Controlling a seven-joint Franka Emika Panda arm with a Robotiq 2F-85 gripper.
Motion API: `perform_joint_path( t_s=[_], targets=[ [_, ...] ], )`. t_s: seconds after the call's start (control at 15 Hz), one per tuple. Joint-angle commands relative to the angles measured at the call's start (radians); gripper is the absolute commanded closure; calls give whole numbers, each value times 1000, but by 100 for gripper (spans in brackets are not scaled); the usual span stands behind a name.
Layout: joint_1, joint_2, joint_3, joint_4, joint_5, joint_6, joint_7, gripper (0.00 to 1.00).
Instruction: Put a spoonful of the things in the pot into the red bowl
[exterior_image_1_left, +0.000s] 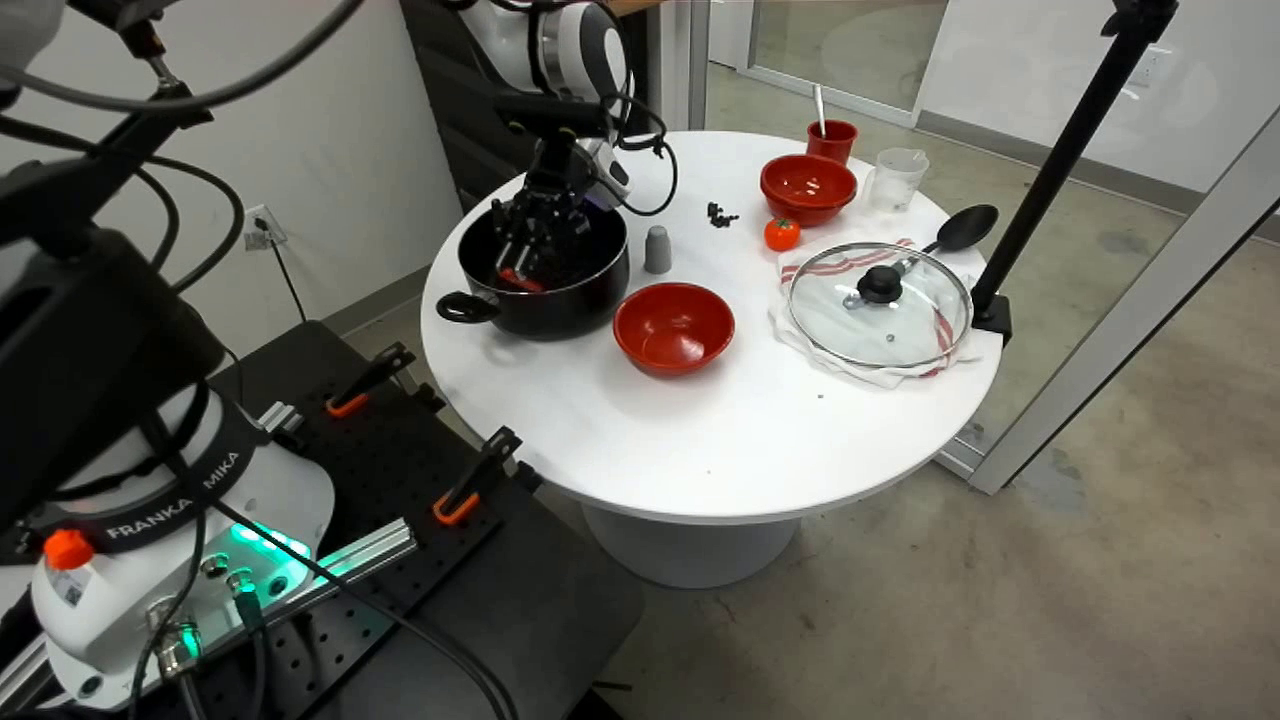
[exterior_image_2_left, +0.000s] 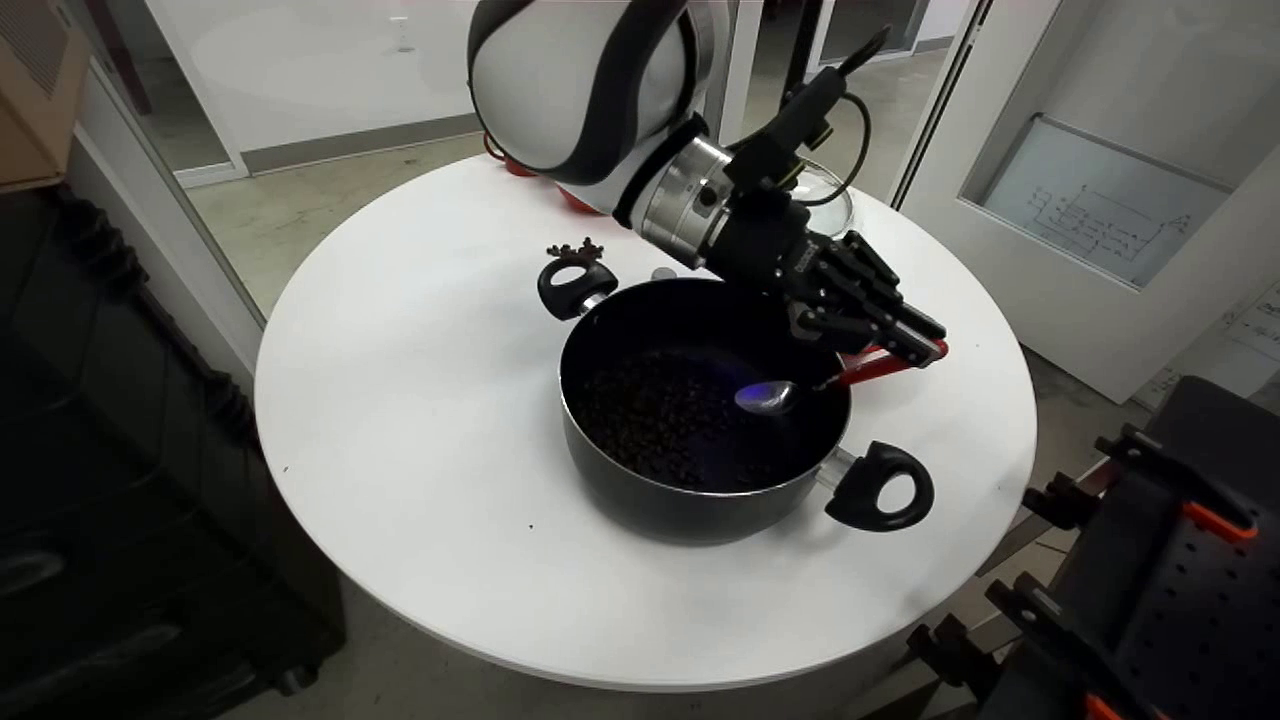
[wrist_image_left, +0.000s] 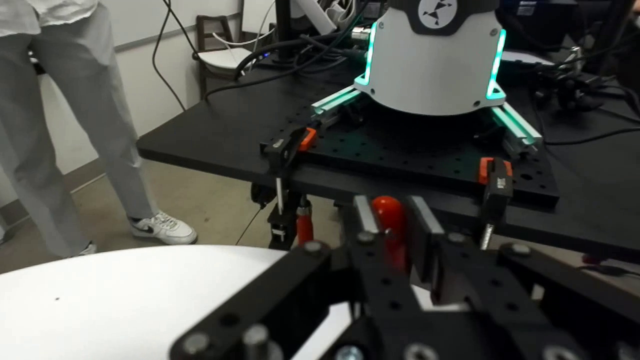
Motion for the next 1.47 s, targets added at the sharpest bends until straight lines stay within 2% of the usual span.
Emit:
perform_joint_path(
  t_s=[0.0, 0.27, 0.53, 1.13, 1.4],
  targets=[
    [-7, 76, 9, 119, 87, -114, 14, 95],
    [-6, 120, 12, 197, 159, -187, 23, 95],
    [-10, 171, 3, 275, 203, -205, 35, 95],
    [-17, 302, -10, 454, 267, -272, 88, 95],
    [-10, 344, -2, 527, 249, -282, 55, 95]
  ],
)
